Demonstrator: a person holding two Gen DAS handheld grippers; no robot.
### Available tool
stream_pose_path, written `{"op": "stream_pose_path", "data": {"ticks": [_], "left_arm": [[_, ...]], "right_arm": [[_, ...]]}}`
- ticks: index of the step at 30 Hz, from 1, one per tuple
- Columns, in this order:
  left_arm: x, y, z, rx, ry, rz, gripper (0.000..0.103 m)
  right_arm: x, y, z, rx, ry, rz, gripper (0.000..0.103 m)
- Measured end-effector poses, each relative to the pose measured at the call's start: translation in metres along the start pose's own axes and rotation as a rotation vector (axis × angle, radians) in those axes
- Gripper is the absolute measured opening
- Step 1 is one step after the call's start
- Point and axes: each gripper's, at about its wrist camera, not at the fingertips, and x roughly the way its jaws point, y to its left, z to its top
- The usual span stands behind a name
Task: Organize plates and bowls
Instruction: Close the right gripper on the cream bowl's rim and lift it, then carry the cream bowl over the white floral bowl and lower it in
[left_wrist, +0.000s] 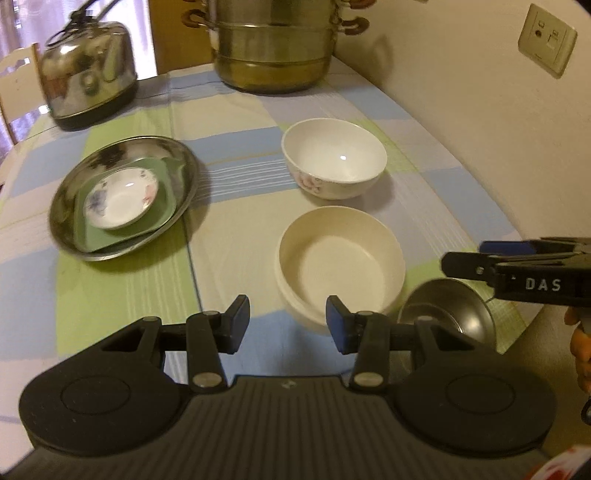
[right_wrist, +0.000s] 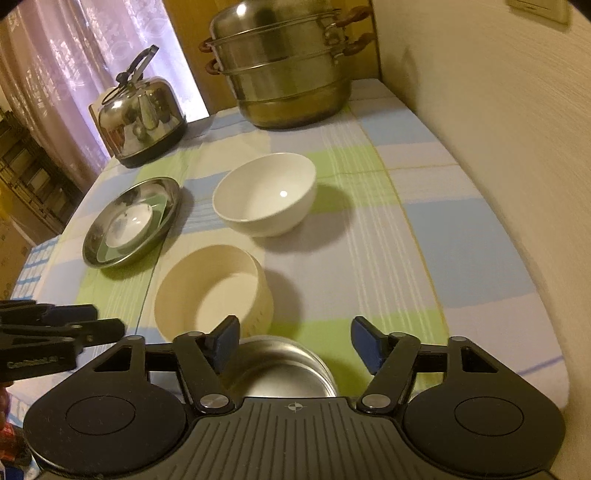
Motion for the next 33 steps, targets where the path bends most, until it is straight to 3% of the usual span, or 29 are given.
{"op": "stream_pose_path", "data": {"ticks": [15,21,24,33], "left_arm": [[0.055,0.011,0.02,0.032,0.072,-0.057,0.039],[0.064,0.01,0.023,0.039,0.092,-0.068,0.031],[0.067,0.009,0.024,0.039,0.098,-0.077,0.022],[0.067,0.014,0.025,0.014,0.11,-0.079,0.014]], "right_arm": [[0.06,0.023,0.016,-0.02,0.077,0.003,0.041],[0.069,0.02,0.016,-0.013,0.102,-0.015,0.035],[0.071,0.018,0.016,-0.009,0.106,-0.015,0.03],[0.073,0.021,0.017,-0.022,0.109,0.012,0.014]]}}
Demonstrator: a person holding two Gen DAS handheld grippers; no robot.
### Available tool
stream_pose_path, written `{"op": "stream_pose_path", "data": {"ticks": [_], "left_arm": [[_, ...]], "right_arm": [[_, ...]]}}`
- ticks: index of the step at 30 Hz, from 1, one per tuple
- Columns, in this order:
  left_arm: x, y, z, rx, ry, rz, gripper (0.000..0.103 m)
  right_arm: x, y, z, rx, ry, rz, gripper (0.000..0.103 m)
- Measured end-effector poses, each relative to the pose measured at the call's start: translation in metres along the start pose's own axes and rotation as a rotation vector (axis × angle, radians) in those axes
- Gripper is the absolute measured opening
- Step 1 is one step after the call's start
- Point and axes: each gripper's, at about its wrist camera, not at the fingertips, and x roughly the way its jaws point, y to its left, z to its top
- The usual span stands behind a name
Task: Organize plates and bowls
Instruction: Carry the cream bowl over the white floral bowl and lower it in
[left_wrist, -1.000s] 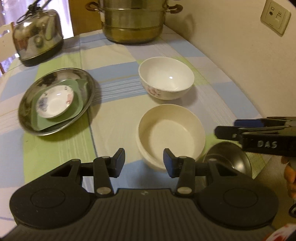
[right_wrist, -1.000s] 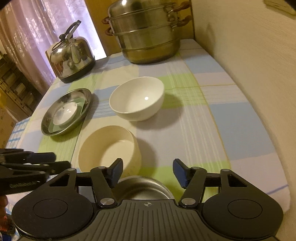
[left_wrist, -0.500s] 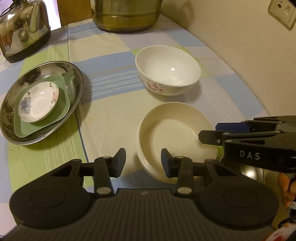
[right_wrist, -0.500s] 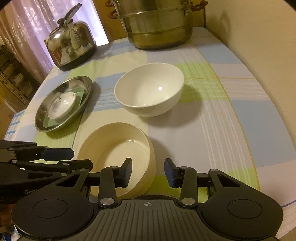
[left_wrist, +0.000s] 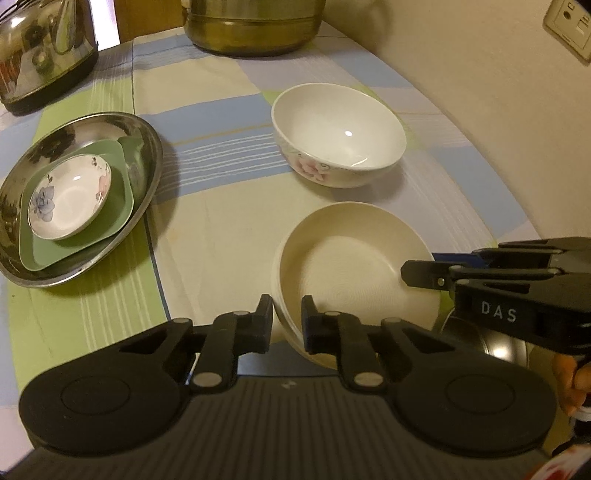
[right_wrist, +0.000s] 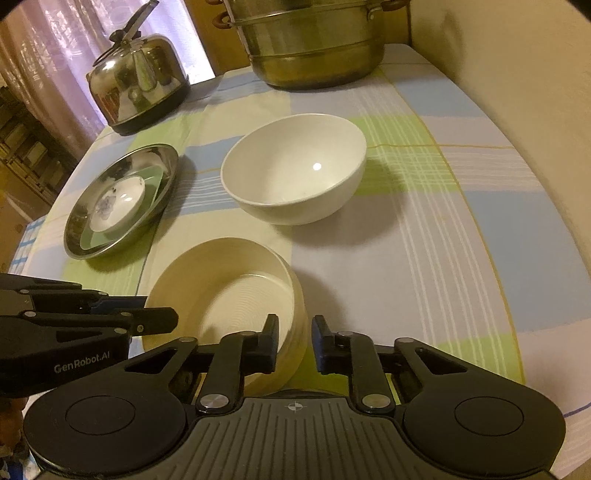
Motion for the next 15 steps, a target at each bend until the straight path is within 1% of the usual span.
{"op": "stream_pose_path", "data": {"ticks": [3,7,15], "left_arm": [[-0.001,-0.001,-0.001,0.004,-0.001,0.003,0.014],[-0.008,0.0,-0.002,0.004,-0.009,0.008,0.013],[-0.045,0.006,0.0,-0.012,-0.05,0.006,0.013]], "right_arm": [[0.0,0.003,0.0,-0.011,0.003,-0.009,0.014],[-0.002,0.004,0.001,-0.009,0.009,0.001,0.013],[-0.029,0.017,0.008,-0.017,-0.021,0.046,0.012]]}}
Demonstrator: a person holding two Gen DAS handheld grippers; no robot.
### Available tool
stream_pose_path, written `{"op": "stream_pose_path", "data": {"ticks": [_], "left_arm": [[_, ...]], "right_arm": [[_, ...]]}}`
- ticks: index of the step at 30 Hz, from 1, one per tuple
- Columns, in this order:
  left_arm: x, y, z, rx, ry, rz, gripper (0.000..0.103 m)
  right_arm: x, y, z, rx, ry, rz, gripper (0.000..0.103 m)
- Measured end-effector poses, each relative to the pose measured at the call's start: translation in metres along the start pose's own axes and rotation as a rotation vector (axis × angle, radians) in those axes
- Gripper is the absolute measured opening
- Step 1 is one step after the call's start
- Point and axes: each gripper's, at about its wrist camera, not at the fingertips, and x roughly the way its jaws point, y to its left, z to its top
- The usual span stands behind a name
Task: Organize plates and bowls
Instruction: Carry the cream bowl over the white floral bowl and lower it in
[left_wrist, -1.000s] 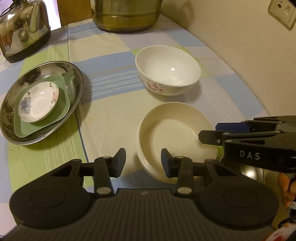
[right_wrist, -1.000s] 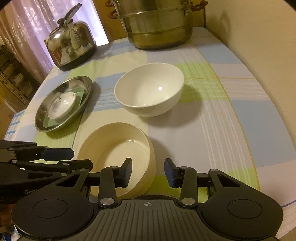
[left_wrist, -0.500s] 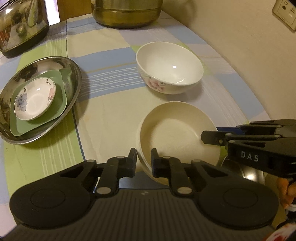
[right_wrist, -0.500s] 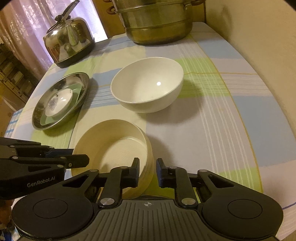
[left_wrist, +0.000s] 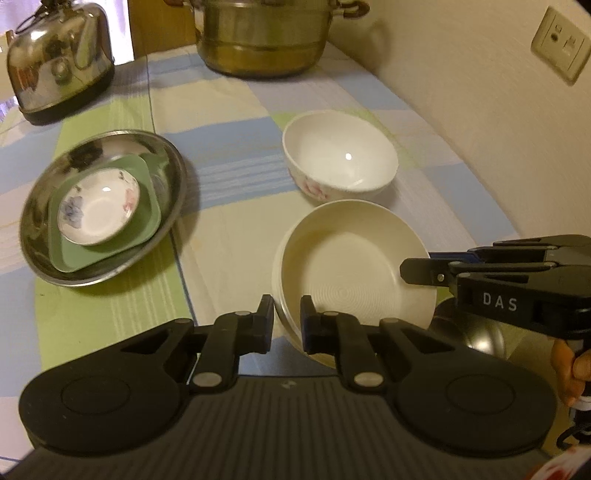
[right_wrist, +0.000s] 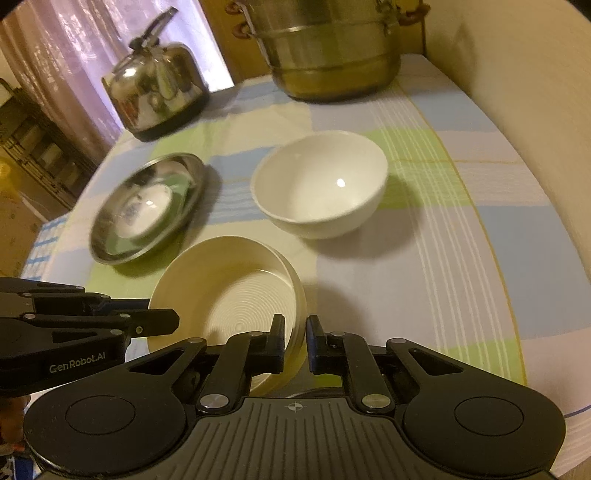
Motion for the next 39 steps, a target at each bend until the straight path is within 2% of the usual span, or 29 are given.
{"op": "stream_pose_path", "data": {"ticks": [7,13,26,39], "left_arm": [[-0.028,0.0,0.016,0.011,-0.076,-0.002,0.013],[-0.033,-0.001,0.032,0.026,-0.123,-0.017,0.013],[-0.019,-0.005,0.077,0.056,-0.183,-0.039,0.013],[0.021,-0.01,0.124,0.071,-0.162,-0.052,0.013]], "right_arm": [[-0.018,0.009,0.015,-0.012,-0.034,0.006,0.012],[-0.025,0.009,0.028,0.0,-0.064,-0.003,0.012],[-0.032,-0.009,0.069,0.043,-0.158,-0.04,0.012],[-0.004,-0.035,0.105,0.104,-0.138,-0.087,0.012]]}}
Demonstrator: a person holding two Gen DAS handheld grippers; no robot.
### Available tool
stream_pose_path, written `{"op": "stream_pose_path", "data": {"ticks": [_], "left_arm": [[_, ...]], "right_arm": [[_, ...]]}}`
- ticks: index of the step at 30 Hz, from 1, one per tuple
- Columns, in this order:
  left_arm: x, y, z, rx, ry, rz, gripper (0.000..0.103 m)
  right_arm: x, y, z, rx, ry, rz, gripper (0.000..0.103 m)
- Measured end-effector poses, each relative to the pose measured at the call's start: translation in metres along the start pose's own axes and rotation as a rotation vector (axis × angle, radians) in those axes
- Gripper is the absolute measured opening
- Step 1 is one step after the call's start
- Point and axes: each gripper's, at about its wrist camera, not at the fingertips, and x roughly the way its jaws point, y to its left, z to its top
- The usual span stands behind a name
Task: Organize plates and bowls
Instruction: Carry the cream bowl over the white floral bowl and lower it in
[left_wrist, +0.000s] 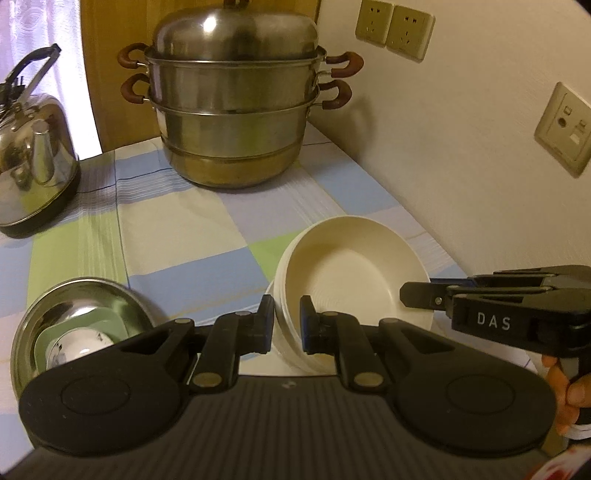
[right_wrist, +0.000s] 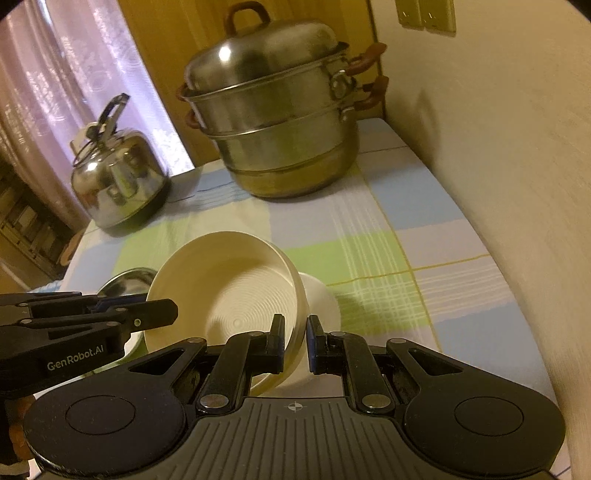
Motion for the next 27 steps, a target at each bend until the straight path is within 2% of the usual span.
{"op": "stream_pose_path", "data": {"ticks": [12,27], "left_arm": [[0.04,0.003,0.008,0.013,0.076,-0.005,0.013],[0.066,0.011,0.003,0.002,0.168,-0.007,0.013]], "right_arm": [[0.039,-0.021,0.013,0.072,0.088,-0.023,0.012],[0.056,-0.024,0.014,0.077,0.152,-0.035,0.012]]}}
